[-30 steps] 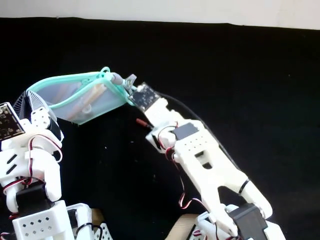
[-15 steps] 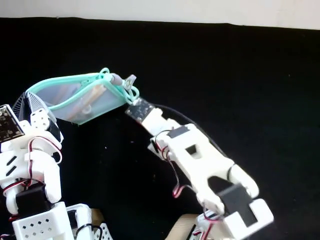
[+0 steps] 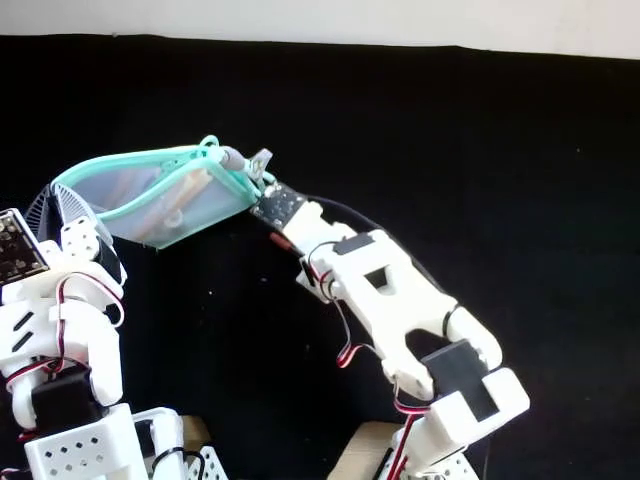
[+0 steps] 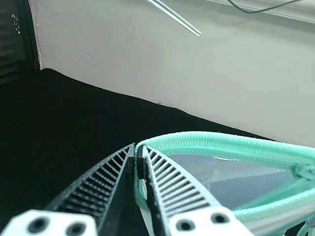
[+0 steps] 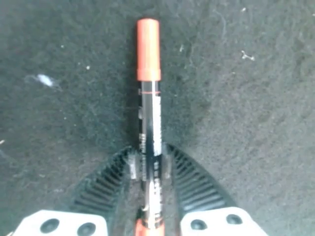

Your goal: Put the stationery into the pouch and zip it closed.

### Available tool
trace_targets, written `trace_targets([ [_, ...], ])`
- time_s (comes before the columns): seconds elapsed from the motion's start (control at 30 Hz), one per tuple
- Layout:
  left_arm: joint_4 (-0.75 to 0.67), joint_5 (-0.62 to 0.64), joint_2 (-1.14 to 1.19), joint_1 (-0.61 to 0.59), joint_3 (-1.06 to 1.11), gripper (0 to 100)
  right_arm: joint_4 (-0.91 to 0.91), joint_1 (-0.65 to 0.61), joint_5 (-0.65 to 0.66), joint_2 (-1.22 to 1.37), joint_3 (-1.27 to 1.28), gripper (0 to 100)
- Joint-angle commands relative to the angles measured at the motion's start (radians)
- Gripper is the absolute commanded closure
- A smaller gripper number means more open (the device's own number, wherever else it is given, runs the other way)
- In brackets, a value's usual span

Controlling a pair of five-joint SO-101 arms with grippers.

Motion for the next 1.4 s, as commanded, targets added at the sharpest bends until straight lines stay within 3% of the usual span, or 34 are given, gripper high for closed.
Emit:
trace_targets([
  [0.0, 0.006, 0.003, 0.077, -0.001, 0.087, 99, -0.013, 0.031, 0.005, -0.031, -0.019, 99.1],
  [0.4, 0.006, 0.003, 0.077, 0.001, 0.087, 99, 0.108, 0.104, -0.157, -0.325, 0.012, 99.1],
  [0.6, 0.006, 0.003, 0.077, 0.001, 0.087, 99, 0.105, 0.111, -0.341, -0.496, -0.004, 99.1],
  [0.93, 0.005, 0.005, 0.079, 0.001, 0.087, 99, 0.108, 0.033, -0.649, -0.55, -0.297, 99.1],
  [1.37, 0.003, 0.005, 0.079, 0.107, 0.088, 99, 0.108, -0.073, -0.717, -0.549, -0.558, 99.1],
])
